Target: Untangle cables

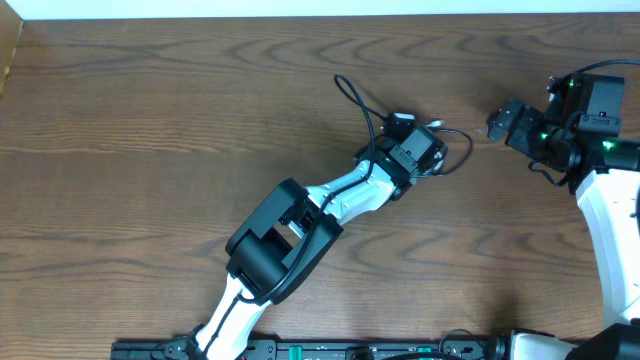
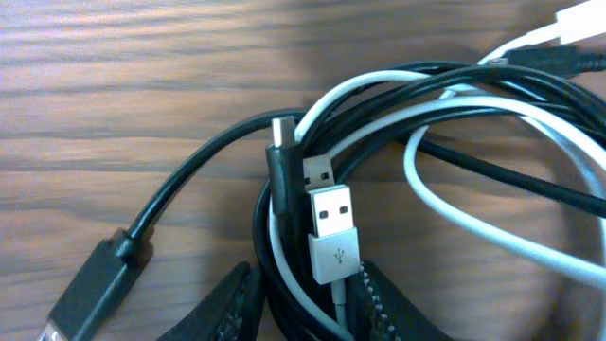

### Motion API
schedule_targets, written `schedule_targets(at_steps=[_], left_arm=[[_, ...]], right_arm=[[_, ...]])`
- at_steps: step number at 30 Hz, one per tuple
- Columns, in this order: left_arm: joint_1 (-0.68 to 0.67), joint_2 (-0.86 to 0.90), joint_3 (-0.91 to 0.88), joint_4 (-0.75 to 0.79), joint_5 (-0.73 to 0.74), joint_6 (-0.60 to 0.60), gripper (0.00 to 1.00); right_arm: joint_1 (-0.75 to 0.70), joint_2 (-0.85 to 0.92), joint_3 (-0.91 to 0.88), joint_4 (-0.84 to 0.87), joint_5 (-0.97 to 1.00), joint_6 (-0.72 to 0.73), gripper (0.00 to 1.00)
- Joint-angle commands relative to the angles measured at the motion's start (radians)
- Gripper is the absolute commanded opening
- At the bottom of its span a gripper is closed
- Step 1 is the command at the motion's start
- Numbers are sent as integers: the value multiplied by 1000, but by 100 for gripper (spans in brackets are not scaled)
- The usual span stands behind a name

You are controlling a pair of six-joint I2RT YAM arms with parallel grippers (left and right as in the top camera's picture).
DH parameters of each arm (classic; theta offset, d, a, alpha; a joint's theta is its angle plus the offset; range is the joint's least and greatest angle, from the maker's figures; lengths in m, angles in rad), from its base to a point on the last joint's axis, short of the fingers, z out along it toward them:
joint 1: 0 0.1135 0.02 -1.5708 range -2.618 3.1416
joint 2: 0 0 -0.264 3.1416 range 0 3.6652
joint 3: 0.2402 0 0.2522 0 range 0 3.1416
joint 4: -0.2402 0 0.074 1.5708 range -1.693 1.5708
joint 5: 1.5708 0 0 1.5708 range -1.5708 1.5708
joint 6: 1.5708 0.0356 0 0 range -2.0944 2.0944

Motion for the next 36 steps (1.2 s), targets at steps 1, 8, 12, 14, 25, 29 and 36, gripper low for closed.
schedule_targets(at_steps=[1,8,12,14,25,29,36], left_arm=[[9,46,-29,-50,-182,36,32],[12,40,-28,-49,59,20,34],[23,40,-28,-14,283,21,37],[26,40,-28,-8,298,21,34],[62,-37,-28,-17,298,78,7],[89,-153,-28,-63,298,78,8],[124,-372,-28,-90,298,77,8]], right_arm=[[-2,-16,16,1,4,-16,99],[-2,-16,16,1,31,-16,99],[-2,-16,16,1,30,-15,99],[-2,-15,16,2,30,-15,99],[-2,-15,16,29,30,-15,99],[1,-15,16,45,24,-15,99],[13,-15,16,64,-100,-16,99]])
